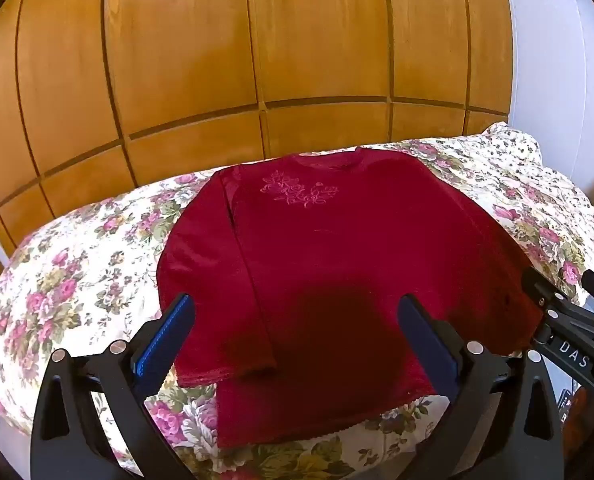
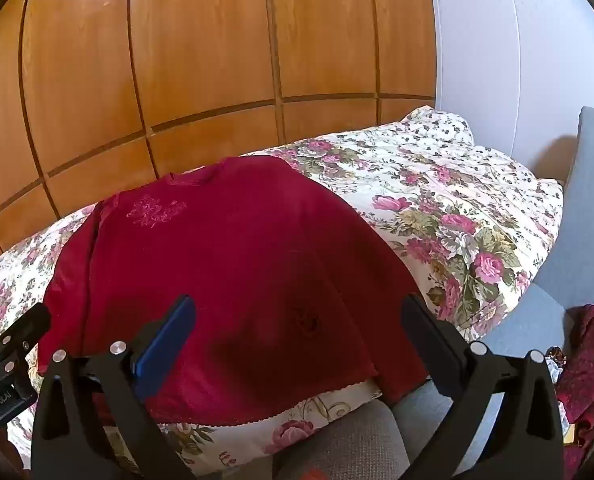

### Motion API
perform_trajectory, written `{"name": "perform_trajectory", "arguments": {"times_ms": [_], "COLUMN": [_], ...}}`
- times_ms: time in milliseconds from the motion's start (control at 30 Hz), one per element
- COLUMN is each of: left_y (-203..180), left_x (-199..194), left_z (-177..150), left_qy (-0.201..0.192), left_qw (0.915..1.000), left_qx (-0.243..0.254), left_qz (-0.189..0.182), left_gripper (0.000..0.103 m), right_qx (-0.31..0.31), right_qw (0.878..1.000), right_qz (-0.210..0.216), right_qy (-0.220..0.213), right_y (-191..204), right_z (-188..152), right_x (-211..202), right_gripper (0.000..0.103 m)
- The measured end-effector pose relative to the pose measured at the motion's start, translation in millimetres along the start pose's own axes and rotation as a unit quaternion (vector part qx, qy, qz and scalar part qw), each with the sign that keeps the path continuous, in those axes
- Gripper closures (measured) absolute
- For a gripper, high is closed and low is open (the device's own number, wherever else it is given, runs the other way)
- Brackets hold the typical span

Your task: Fold small clothes

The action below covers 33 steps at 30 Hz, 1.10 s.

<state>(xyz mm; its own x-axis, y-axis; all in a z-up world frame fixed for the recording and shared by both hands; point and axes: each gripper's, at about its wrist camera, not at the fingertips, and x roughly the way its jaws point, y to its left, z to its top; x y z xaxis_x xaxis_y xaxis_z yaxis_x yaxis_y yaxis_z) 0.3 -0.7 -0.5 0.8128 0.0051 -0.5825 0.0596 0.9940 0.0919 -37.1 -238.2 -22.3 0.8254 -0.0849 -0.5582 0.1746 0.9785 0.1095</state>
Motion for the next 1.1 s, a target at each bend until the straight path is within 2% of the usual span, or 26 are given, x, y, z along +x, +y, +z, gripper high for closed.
{"name": "perform_trajectory", "arguments": {"times_ms": [167, 200, 933, 1100], "left_y": [-7.2, 1.2, 1.0, 2.3], "left_x": [-3.6, -1.3, 2.1, 4.9], "left_z": [-2.6, -4.5, -9.8, -10.6], "left_qy": [-0.003, 0.002, 0.012, 0.021], "left_qw": [1.0000, 0.9998, 0.9997, 0.9994], "left_qx": [-0.002, -0.015, -0.019, -0.025], "left_qz": [0.004, -0.008, -0.010, -0.012], "left_gripper": [0.003, 0.003, 0.003, 0.003], "right_qx": [-0.005, -0.005, -0.007, -0.003], "right_qw": [1.000, 1.000, 1.000, 1.000], "right_qz": [-0.001, -0.001, -0.001, -0.001], "right_qy": [0.001, 0.000, 0.004, 0.017], "right_y": [0.6, 0.3, 2.8, 1.0], "right_z": [-2.5, -3.2, -1.4, -3.7], "right_x": [-0.2, -0.8, 1.9, 6.8], "right_gripper": [0.002, 0.002, 0.002, 0.002]}}
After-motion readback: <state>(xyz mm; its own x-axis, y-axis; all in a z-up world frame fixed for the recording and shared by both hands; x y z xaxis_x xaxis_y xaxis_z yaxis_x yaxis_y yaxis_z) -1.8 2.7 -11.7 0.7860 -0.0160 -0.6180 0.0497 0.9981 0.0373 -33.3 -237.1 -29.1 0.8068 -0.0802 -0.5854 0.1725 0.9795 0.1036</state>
